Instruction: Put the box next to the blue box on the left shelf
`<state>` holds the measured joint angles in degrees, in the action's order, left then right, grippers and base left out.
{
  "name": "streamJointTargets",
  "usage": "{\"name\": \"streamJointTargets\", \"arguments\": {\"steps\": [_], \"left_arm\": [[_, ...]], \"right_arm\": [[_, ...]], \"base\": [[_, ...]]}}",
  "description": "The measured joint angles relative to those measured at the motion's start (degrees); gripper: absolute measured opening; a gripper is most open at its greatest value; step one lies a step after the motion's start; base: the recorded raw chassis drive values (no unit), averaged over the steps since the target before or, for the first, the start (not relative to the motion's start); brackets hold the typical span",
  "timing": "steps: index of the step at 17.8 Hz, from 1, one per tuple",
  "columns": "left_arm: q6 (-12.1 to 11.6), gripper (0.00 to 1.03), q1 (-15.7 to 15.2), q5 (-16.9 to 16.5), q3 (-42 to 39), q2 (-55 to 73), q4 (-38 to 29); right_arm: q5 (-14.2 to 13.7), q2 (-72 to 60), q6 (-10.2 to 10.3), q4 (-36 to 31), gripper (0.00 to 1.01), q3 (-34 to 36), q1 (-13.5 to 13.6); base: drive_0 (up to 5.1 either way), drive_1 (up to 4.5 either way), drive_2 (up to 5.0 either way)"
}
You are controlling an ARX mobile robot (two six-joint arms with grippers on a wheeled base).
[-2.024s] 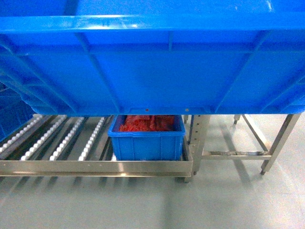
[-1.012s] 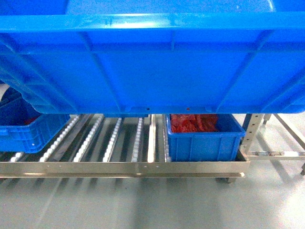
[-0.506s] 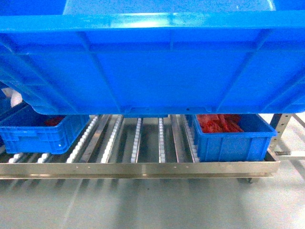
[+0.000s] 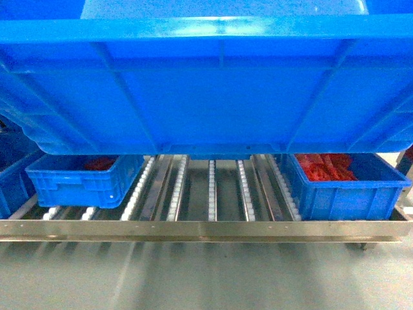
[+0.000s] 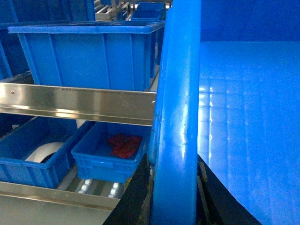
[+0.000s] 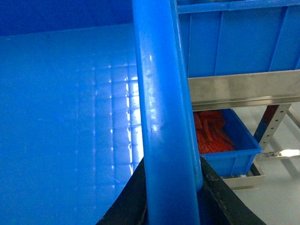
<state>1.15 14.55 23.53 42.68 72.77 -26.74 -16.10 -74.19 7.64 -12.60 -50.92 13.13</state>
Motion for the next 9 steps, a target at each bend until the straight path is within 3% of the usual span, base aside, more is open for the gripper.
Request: {"name": "streamJointTargets", "arguments": {"steps": [9], "left_arm": [[0.04, 0.14, 0.52, 0.39, 0.00, -0.04, -0.11]], "right_arm": [[-0.17, -0.02, 0.07, 0.22, 0.21, 0.00, -0.39]], "base": [[0.0, -0.04, 0.0]]}}
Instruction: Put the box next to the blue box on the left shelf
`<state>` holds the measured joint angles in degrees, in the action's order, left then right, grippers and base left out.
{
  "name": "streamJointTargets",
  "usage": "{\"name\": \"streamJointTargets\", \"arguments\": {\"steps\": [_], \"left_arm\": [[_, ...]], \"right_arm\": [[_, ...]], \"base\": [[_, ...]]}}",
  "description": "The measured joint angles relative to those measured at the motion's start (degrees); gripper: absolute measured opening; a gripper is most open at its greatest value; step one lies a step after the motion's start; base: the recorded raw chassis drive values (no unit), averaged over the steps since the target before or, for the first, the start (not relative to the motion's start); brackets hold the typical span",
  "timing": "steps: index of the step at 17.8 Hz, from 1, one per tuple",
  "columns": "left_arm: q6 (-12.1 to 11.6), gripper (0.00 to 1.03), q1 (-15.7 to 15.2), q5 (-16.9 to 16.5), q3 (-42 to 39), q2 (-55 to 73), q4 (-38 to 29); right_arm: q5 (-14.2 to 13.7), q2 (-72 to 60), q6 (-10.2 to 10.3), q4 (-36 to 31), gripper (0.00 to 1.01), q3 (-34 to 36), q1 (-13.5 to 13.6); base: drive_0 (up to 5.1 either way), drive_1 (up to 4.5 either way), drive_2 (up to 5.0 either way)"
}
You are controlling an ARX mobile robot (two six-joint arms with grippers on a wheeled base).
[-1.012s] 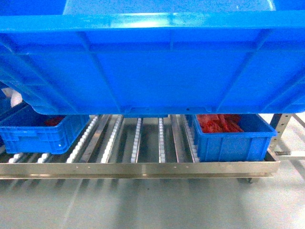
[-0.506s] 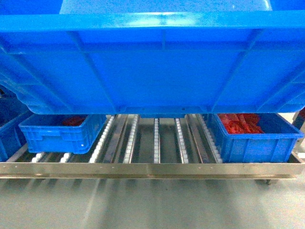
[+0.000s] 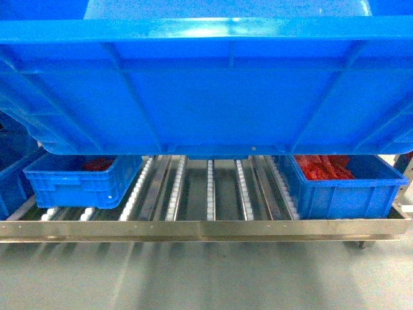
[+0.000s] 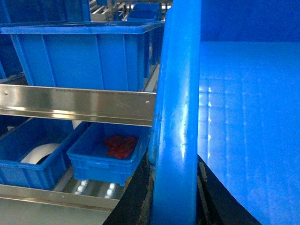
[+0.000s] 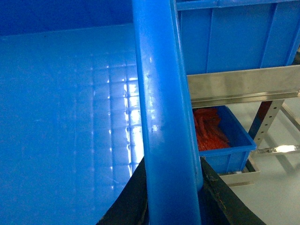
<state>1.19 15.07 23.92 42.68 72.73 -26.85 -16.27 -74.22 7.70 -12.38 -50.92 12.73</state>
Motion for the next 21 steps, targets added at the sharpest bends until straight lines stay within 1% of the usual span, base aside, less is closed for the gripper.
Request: {"name": "streamJointTargets", "arguments": {"steps": [21], "left_arm": [[0.02, 0.14, 0.00, -0.02, 0.00, 0.00, 0.00]], "right_arm": [[-0.02, 0.02, -0.02, 0.04, 0.21, 0.00, 0.00]], "base": [[0.0, 0.00, 0.0]]}}
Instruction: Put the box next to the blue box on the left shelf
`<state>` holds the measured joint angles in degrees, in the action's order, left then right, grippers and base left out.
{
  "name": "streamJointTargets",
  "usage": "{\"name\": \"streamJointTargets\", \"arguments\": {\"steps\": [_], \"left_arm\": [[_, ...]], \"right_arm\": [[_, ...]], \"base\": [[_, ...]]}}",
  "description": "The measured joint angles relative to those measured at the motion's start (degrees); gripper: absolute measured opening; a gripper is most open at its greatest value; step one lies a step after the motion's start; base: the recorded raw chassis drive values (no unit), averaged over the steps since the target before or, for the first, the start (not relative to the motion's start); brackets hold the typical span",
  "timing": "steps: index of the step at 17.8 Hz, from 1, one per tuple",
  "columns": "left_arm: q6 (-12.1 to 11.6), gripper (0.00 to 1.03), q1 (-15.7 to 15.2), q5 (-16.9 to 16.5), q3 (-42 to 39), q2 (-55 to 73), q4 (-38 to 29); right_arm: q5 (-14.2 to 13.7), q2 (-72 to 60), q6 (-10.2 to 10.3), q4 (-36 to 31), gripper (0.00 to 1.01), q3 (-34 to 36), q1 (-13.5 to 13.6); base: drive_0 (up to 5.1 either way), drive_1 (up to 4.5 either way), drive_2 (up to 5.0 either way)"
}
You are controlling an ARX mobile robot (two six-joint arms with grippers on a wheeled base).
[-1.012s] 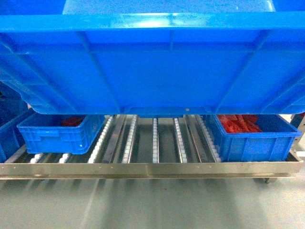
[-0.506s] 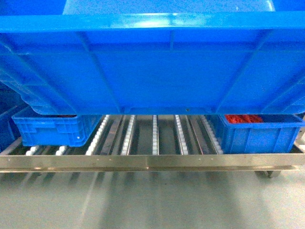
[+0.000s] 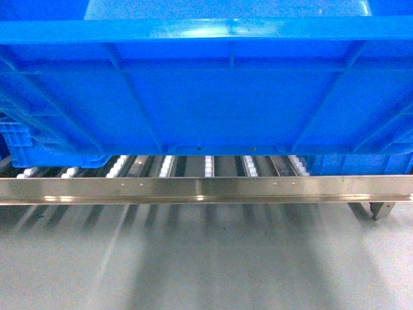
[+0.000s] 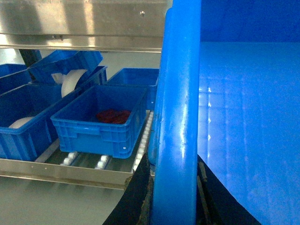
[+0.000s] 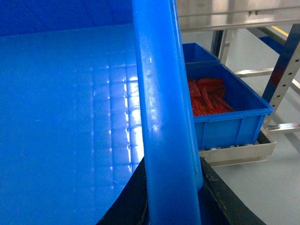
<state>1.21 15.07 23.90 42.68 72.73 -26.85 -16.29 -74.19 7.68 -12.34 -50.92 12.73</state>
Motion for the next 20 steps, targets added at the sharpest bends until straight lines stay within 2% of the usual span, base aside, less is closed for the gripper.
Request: {"name": "streamJointTargets", "arguments": {"steps": [20], "left_arm": [[0.07, 0.14, 0.00, 0.04, -0.15, 0.02, 0.09]], "right_arm": [[0.04, 0.00, -0.04, 0.04, 0.21, 0.09, 0.00]], "base": [[0.0, 0.00, 0.0]]}}
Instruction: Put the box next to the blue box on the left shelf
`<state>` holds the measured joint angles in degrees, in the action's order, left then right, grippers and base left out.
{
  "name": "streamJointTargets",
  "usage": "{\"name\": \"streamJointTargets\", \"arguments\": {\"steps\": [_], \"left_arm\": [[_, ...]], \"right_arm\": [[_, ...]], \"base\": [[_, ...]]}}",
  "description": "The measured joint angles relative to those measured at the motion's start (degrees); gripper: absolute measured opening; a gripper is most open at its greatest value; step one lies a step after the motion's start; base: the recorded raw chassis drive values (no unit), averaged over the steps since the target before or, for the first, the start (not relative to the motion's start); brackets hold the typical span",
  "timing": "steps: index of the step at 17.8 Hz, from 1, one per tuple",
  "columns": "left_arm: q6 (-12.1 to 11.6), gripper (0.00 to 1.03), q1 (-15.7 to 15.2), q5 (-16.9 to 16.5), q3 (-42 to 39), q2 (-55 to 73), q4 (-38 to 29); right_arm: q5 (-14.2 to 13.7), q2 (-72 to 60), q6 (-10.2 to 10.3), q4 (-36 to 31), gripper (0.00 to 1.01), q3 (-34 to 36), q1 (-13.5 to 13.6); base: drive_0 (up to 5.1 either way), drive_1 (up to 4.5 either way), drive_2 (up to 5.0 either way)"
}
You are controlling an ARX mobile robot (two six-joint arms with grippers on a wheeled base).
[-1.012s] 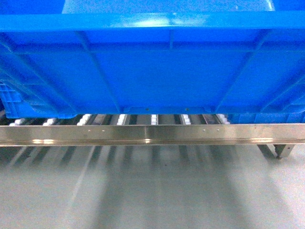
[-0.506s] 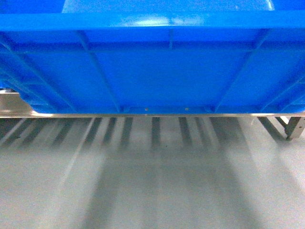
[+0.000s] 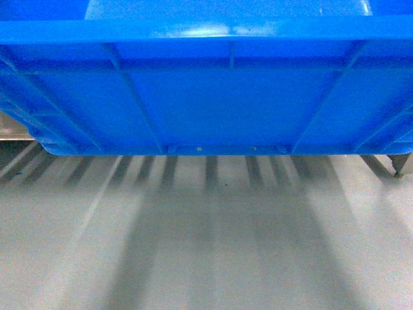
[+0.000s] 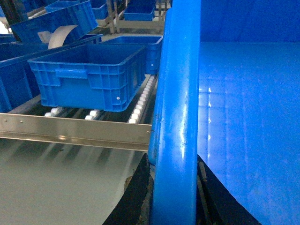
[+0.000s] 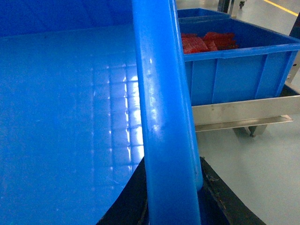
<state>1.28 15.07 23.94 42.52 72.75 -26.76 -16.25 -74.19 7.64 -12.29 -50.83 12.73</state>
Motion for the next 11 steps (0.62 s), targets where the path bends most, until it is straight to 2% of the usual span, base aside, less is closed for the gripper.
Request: {"name": "streamJointTargets", "arguments": {"steps": [10, 11], "left_arm": [[-0.02, 0.14, 0.00, 0.02, 0.00, -0.02, -0.04], [0.00, 0.14, 0.00, 0.04, 0.00, -0.02, -0.09]], "right_arm": [[-0.02, 0.00, 0.00, 0.02, 0.21, 0.00, 0.00], [-0.04, 0.00, 0.00, -0.07, 0.21, 0.00, 0.00]], "base": [[0.0, 0.00, 0.0], [0.0, 4.31, -4.3]]}}
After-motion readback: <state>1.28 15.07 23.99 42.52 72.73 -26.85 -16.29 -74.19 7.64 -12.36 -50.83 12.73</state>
